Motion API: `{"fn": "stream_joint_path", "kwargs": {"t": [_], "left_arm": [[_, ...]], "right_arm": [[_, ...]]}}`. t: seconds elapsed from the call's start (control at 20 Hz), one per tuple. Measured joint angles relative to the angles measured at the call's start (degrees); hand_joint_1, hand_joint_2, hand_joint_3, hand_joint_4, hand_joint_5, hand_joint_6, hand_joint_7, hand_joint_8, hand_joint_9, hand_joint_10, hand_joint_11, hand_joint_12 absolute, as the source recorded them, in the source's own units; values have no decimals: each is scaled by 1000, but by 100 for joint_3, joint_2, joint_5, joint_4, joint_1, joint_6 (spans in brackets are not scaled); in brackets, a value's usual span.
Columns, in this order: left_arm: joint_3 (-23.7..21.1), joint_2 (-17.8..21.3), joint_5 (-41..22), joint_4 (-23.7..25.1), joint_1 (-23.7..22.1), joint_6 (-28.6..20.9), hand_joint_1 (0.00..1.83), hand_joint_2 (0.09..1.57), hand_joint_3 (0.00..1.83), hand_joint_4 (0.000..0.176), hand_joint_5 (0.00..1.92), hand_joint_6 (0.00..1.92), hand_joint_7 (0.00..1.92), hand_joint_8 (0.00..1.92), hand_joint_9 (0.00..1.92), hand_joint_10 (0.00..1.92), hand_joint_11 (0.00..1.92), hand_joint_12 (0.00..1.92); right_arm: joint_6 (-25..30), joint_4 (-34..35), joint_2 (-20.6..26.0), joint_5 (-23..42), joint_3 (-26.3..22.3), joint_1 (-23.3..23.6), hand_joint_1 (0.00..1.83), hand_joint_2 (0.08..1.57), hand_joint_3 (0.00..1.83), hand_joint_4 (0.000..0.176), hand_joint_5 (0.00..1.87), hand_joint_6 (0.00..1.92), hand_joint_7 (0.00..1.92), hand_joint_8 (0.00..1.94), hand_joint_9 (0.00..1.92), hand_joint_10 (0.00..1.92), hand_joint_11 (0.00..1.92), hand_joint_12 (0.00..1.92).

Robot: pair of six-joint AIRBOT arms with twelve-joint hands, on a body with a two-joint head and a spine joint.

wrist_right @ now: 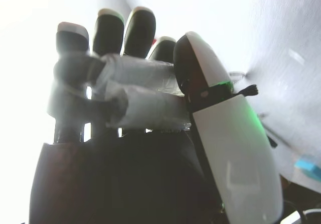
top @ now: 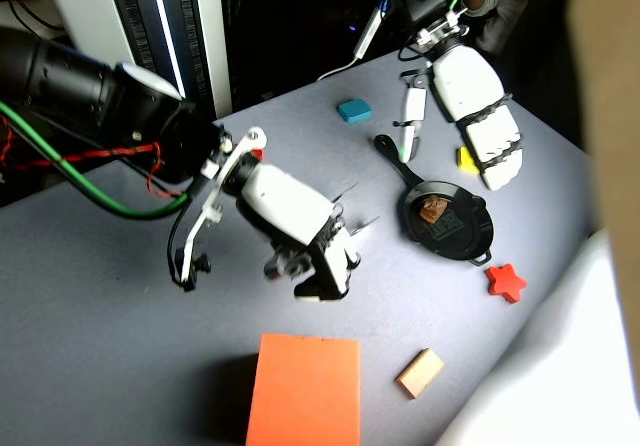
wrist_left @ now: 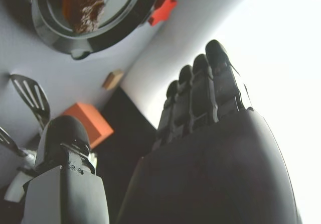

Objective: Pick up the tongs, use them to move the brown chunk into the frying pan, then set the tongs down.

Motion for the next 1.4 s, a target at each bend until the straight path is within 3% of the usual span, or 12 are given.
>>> {"fn": "stream_joint_path", "kwargs": {"t": [0.1, 0.25, 0.4, 0.45, 0.5, 0.65, 1.0, 1.05, 1.1, 1.15, 1.25, 1.4], "left_arm": [[-2, 0, -7, 9, 2, 11, 452, 1099, 0, 0, 26, 4, 75, 3, 61, 4, 0, 340], [-2, 0, -17, -11, 2, 24, 446, 1107, 1, 0, 5, 3, 61, 5, 37, 5, 0, 260], [-68, 0, -35, 4, 0, 26, 456, 1099, 0, 0, 25, 8, 76, 4, 51, 7, 0, 302], [-68, 0, -33, 2, 0, 24, 456, 1099, 0, 0, 25, 8, 76, 4, 51, 7, 0, 302], [-68, 0, -35, -4, -7, 26, 460, 1099, 0, 0, 23, 6, 73, 2, 50, 6, 0, 302], [-85, 0, -44, -17, -24, 24, 460, 1099, 0, 0, 30, 5, 79, 2, 60, 5, 0, 343], [-109, 0, -35, -11, -31, 17, 393, 1128, 7, 0, 41, 6, 99, 4, 78, 6, 0, 427], [-109, 0, -31, -28, -42, 15, 348, 1173, 18, 0, 80, 14, 138, 10, 107, 12, 0, 480], [-109, 0, -22, -28, -48, 2, 348, 1173, 18, 0, 80, 14, 138, 10, 107, 12, 0, 480], [-111, 0, -13, -11, -46, -15, 323, 1220, 9, 0, 266, 30, 335, 14, 272, 26, 0, 746], [-122, 0, 17, -13, -83, -52, 369, 1241, 0, 0, 519, 29, 582, 13, 506, 31, 0, 1106], [-129, 0, 50, -52, -227, -59, 448, 1287, 0, 0, 807, 53, 903, 137, 727, 380, 161, 1402]], "right_arm": [[17, -107, -33, 17, 0, -101, 433, 1441, 0, 0, 384, 1104, 572, 1199, 502, 1449, 364, 1880], [15, -146, -50, 105, 0, -164, 293, 1358, 0, 0, 160, 855, 400, 698, 282, 1043, 34, 1725], [-35, -186, -35, 50, -2, -162, 216, 1204, 0, 0, 17, 435, 238, 131, 53, 540, 0, 1117], [-55, -184, -22, 50, -20, -162, 216, 1204, 0, 0, 17, 435, 238, 131, 53, 540, 0, 1117], [-68, -188, 26, 46, -68, -175, 156, 1086, 0, 0, 0, 63, 64, 10, 1, 95, 0, 239], [-111, -229, 155, 26, -212, -313, 142, 989, 0, 0, 0, 0, 0, 0, 0, 0, 0, 1], [-122, -221, 516, 13, -546, -420, 42, 1036, 0, 0, 49, 20, 103, 37, 85, 36, 29, 14], [-125, -212, 610, 11, -662, -417, 76, 1055, 0, 0, 185, 25, 277, 8, 211, 94, 5, 523], [-164, -42, 774, 46, -857, -372, 76, 1055, 0, 0, 185, 25, 277, 8, 211, 94, 5, 523], [-273, 229, 964, 138, -1073, -271, 175, 1095, 1, 0, 481, 160, 633, 60, 467, 319, 0, 1327], [-380, 804, 1325, 251, -1419, -39, 171, 1159, 3, 0, 636, 492, 900, 117, 557, 844, 94, 1634], [-466, 1523, 2149, 737, -1987, 439, 252, 1210, 4, 0, 772, 872, 876, 916, 637, 1407, 373, 1872]]}}
